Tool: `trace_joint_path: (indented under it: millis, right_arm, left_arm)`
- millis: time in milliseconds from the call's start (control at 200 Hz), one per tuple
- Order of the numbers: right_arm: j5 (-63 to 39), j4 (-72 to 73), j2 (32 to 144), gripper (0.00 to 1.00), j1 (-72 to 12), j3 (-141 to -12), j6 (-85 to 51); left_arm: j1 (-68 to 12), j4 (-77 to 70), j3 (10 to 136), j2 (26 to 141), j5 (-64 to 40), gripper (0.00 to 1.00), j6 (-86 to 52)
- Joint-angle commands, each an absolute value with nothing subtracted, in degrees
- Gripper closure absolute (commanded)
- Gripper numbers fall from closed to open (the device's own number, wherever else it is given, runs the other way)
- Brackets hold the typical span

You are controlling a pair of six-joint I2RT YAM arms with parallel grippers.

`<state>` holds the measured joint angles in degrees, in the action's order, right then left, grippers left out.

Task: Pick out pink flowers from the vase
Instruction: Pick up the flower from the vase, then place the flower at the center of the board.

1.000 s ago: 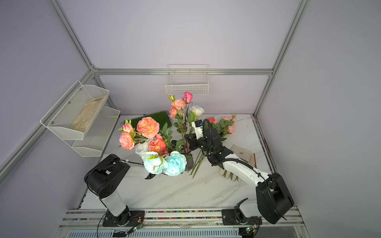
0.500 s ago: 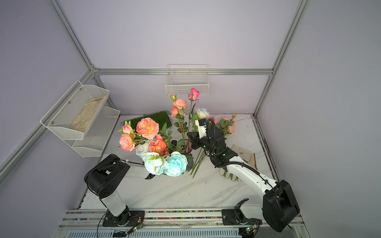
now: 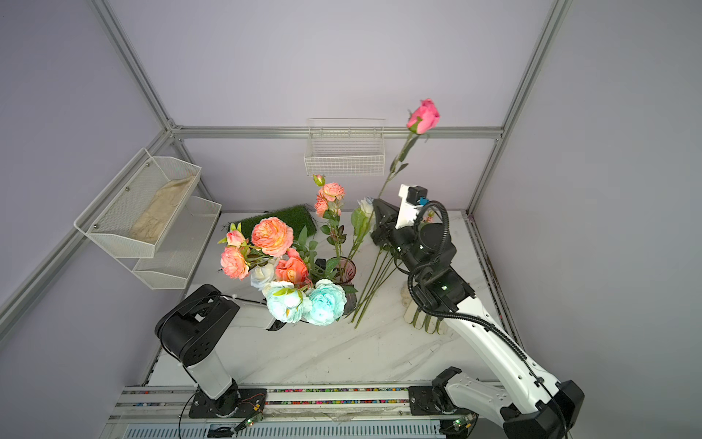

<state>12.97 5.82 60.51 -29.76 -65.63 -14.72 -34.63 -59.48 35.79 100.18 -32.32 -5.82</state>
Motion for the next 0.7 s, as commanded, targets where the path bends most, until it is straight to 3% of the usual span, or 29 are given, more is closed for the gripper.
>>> trace_joint_path:
  millis: [0,195,375,510,695]
  right_arm:
    - [34.39,-2.85,59.59,0.97,-25.27,-64.07,-16.47]
    - [12.74,-9.57,63.06,0.97,-9.65,-57.96,-30.86]
    - [-9.27,-6.25,75.07,0.97,-7.54,-53.29,-34.82]
    - [-13.98,4.13,82.57,0.95,-7.55,-47.39,-39.75]
    - [-12.74,10.85,84.66,0.69,-8.18,-44.07,-40.60]
  left_arm:
    - [-34.99,-47.44,34.37,102.76,-32.70,1.00,-8.79]
    - [-35.02,-47.12,34.71,102.96,-33.04,1.00,-8.44]
    - [-34.98,-46.37,34.94,102.65,-33.04,1.00,-7.87]
    - [-34.99,-46.17,35.07,102.64,-33.09,1.00,-7.65]
    - [-34.98,-46.20,34.98,102.46,-33.22,1.00,-7.73]
